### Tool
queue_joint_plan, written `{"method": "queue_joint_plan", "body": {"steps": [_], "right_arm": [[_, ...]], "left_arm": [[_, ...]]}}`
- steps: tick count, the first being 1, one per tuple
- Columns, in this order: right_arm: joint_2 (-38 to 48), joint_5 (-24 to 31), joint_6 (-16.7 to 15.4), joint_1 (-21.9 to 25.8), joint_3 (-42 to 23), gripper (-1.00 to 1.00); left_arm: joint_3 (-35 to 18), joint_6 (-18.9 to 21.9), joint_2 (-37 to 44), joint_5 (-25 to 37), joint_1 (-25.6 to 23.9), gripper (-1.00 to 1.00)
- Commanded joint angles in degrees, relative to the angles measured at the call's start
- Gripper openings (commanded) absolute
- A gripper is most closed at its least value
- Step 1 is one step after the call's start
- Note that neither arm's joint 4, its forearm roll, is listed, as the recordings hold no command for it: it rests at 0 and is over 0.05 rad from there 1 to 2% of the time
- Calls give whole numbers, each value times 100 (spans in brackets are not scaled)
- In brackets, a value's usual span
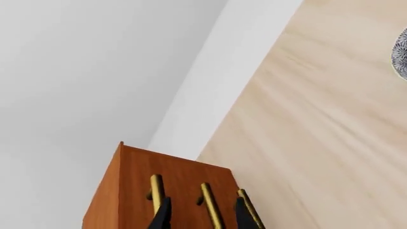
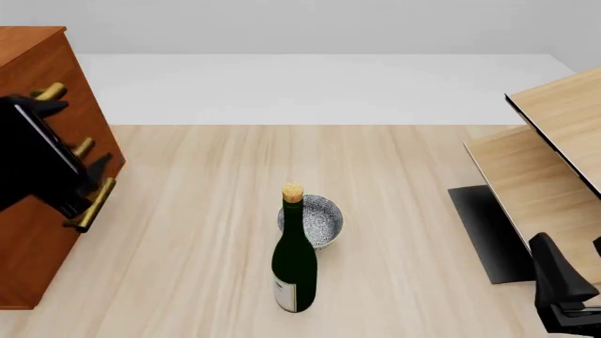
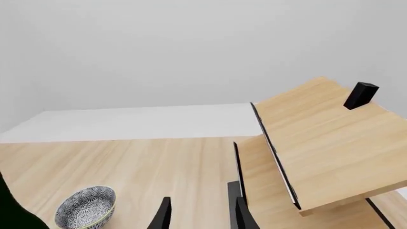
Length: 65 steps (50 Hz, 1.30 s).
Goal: Close the bottom drawer of the cabinet and open the top drawer.
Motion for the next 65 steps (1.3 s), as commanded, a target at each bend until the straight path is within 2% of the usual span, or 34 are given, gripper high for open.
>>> {"method": "queue_joint_plan", "body": {"steps": [1,4,5,6,7,8,12,14,16,17,20,30,35,37,38,48,65], "right_arm": [[0,-2,1,6,0,100],[0,0,0,6,0,100],[0,1,-4,3,0,100],[0,1,-4,3,0,100],[0,3,-3,0,0,100],[0,1,-7,-1,0,100],[0,1,-7,-1,0,100],[0,1,-5,-5,0,100],[0,0,-2,-6,0,100],[0,1,-3,-9,0,100],[0,2,-3,-12,0,100],[0,-9,19,-44,1,100],[0,-12,24,-58,1,100],[0,-11,31,-57,1,100],[0,-12,34,-59,1,100],[-1,-26,42,-116,1,100],[0,5,-143,-71,-3,100]], "left_arm": [[116,410,-220,3,453,100],[170,490,-239,-27,518,100],[544,994,-428,-370,807,100],[549,994,-428,-376,807,100],[276,720,-347,-157,764,100],[365,870,-382,-239,822,100],[286,856,-328,-231,891,100],[487,1111,-398,-457,1107,100],[375,976,-338,-360,1046,100],[520,1149,-386,-485,1148,100],[423,1068,-356,-407,1154,100],[532,1182,-259,-637,1371,100],[774,1505,-183,-1057,1593,100],[700,1419,-149,-996,1545,100],[840,1588,-139,-1162,1590,100],[795,1628,20,-1344,1752,100],[671,1735,545,-1825,1841,100]]}}
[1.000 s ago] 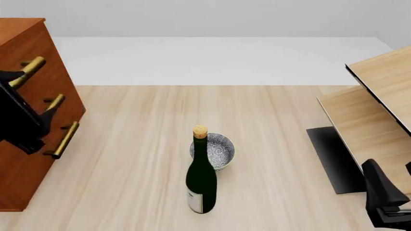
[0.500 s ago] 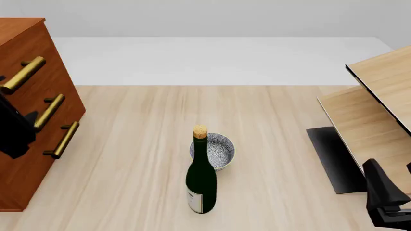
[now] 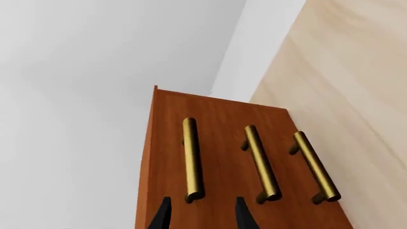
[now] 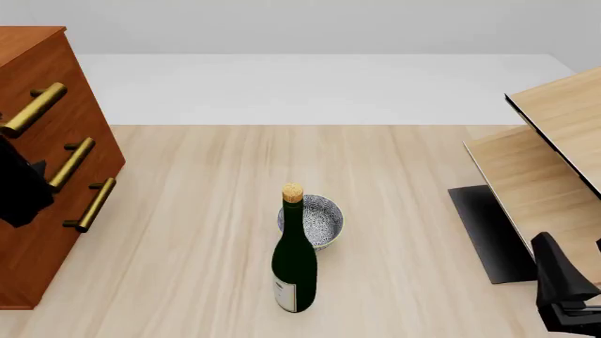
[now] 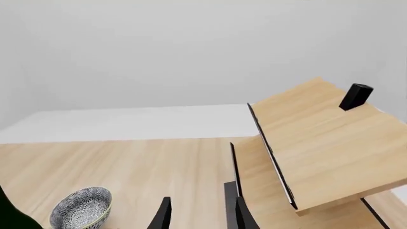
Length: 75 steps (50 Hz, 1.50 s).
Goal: Close the bottom drawer of the cabinet and open the top drawer.
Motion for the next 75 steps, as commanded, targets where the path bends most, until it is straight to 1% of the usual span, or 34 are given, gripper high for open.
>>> {"method": "queue_joint_plan", "body": {"steps": [1,7,15,20,21,32,33,34,46,51,53,55,65,75], "right_arm": [[0,17,-109,11,-2,100],[0,18,-149,-3,-3,100],[1,41,-214,5,-4,100],[2,54,-226,15,-4,100],[2,54,-233,11,-4,100],[3,63,-268,28,-5,100],[3,63,-276,36,-5,100],[3,63,-283,37,-5,100],[4,74,-308,47,-5,100],[5,81,-326,71,-5,100],[5,86,-332,86,-5,100],[5,86,-337,97,-5,100],[10,107,-365,174,-6,100],[14,119,-381,206,-6,100]], "left_arm": [[-84,87,320,-297,97,100],[-251,72,528,-314,41,100],[-446,120,810,-443,99,100],[-431,117,912,-503,124,100],[-373,169,962,-594,145,100],[-399,192,1044,-655,182,100],[-422,148,1051,-604,167,100],[-375,202,1062,-668,188,100],[-327,220,1179,-768,283,100],[-304,276,1164,-812,361,100],[-196,425,1166,-993,487,100],[-238,380,1161,-941,486,100],[-183,482,1084,-974,660,100],[-176,475,1084,-1010,717,100]]}}
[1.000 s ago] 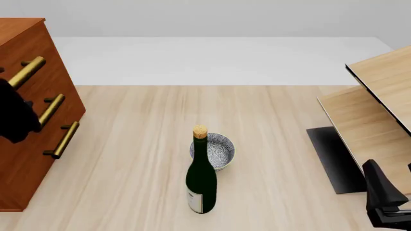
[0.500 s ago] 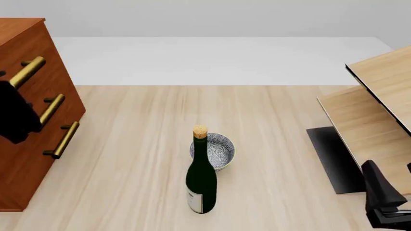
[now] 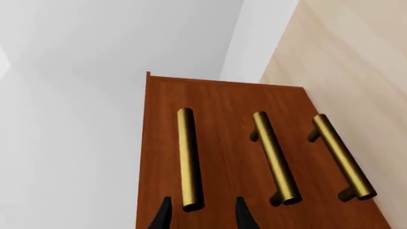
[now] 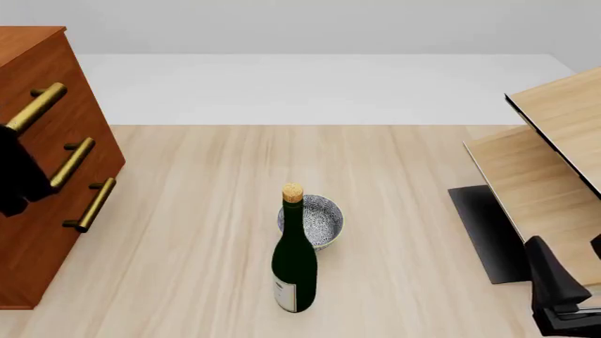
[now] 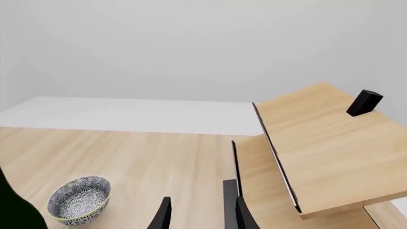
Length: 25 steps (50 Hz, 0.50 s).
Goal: Close the bottom drawer of the cabinet and open the top drawer.
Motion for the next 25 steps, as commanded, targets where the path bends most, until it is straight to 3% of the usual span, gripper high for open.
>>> {"method": "queue_joint_plan", "body": {"steps": [1,3,4,25], "right_arm": [[5,16,-21,45,0,100],[5,17,-21,46,0,100],[5,16,-25,45,0,100],[6,18,-29,40,0,100]], "left_arm": [[18,28,-32,-74,159,100],[13,30,-33,-88,175,100],[50,81,-26,-152,179,-100],[22,131,62,-387,110,-100]]}}
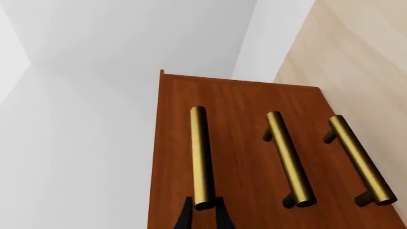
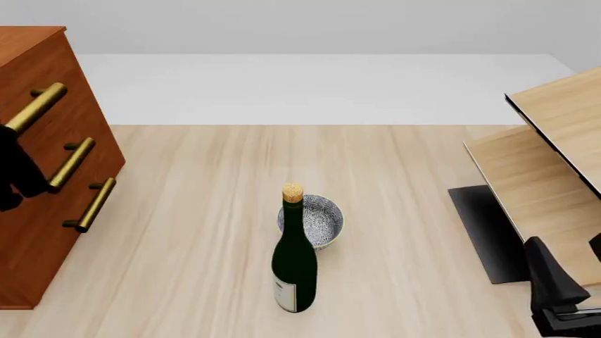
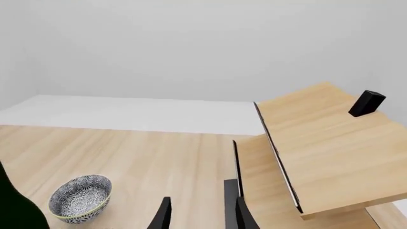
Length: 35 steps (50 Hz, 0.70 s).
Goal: Close the bottom drawer of the cabinet and open the top drawer.
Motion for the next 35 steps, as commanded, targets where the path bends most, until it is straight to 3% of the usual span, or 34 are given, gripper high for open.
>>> {"method": "queue_joint_plan", "body": {"steps": [1,35], "right_arm": [[2,4,-2,-1,0,100],[-6,-18,64,-37,0,100]], "left_arm": [[33,72,77,-112,2,-100],[151,134,-34,-158,-858,-100]]}}
